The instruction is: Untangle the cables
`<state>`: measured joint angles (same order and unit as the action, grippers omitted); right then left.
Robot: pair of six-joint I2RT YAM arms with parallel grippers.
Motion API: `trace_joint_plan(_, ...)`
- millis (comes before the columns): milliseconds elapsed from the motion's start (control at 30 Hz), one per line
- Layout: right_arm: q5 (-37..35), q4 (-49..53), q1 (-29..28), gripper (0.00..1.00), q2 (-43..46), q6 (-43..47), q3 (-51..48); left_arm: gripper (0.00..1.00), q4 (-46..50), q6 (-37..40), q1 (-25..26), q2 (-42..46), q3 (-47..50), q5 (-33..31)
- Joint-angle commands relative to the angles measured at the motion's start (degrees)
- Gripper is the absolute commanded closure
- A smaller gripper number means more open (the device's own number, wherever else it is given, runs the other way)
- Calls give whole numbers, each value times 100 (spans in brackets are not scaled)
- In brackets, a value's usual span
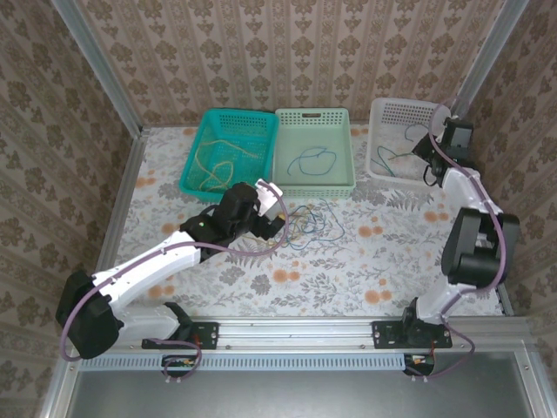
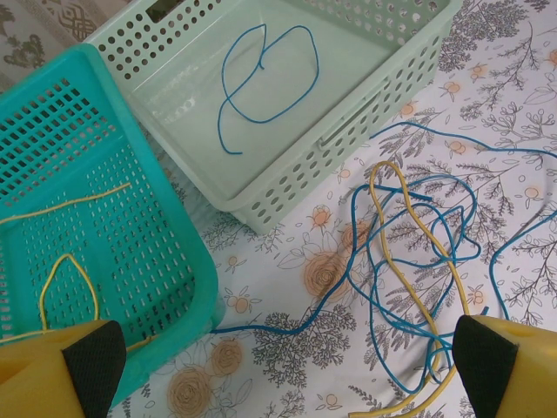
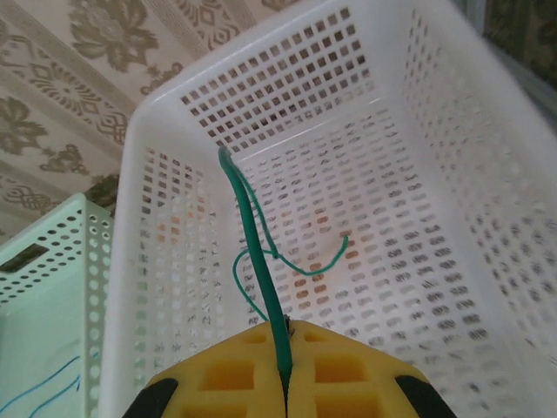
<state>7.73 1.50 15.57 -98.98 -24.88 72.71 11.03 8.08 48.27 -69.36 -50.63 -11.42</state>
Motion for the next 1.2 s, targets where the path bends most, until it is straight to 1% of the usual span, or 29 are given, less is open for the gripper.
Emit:
trace_joint_plan(0,437,17,19,99,-578,-179,770,0,-24,-149,-55,46,45,-2)
trace_joint_plan(33,439,187,20,93,-796,-200,1012,0,-22,-153,-66,38,45,6)
trace_joint_plan(67,440,320,17,78,-969,-199,1200,0,-22,-154,-71,29,46,11)
trace_joint_plan(100,420,492,23,55,-1166,-194,1425,0,-22,-157,-81,8,45,18)
trace_joint_plan(167,378,971,20,28,-1486,-87,1877,0,0,-159,-85,-31,12,35)
trace_joint_plan(200,309,1287,22,17,-1624,-8,2112,0,21,-159,-89,-57,1,50)
trace_joint_plan(267,13,1800,-18,12,-1748,272,2412,0,49,-154,-94,-93,-36,73)
trace_joint_plan(333,-675,2243,-142,1,-1761,800,2602,0,51,-150,-96,-119,-53,111)
trace_joint_plan(400,-1160,2681,-269,0,-1772,1388,2814,0,19,-152,-94,-145,-59,146)
trace_joint_plan(433,-1185,2793,-294,0,-1714,1543,2855,0,14,-150,-92,-164,-61,164)
trace_joint_plan(567,-936,2554,-326,0,-1170,1493,2389,0,-13,-181,-91,-248,-94,145)
trace_joint_plan(667,-661,1957,-455,0,-542,1473,1664,0,-21,-308,-95,-253,-97,101)
trace_joint_plan(733,-285,1622,-619,2,-89,1558,1162,0,-54,-420,-109,-229,-80,80)
trace_joint_plan(867,-157,1344,-1151,4,777,1659,341,0,-167,-686,-226,-192,35,293)
trace_joint_plan(967,193,1300,-1611,9,1258,1653,-197,0,-132,-954,-379,-218,70,572)
trace_joint_plan(1000,255,1375,-1820,11,1378,1744,-361,0,-121,-1045,-420,-230,88,597)
trace_joint_plan(1067,150,1728,-2177,13,1489,1862,-547,0,-101,-1164,-492,-221,137,677)
trace_joint_plan(1167,-115,2269,-2599,17,1505,1605,-786,0,-77,-1288,-565,-220,219,720)
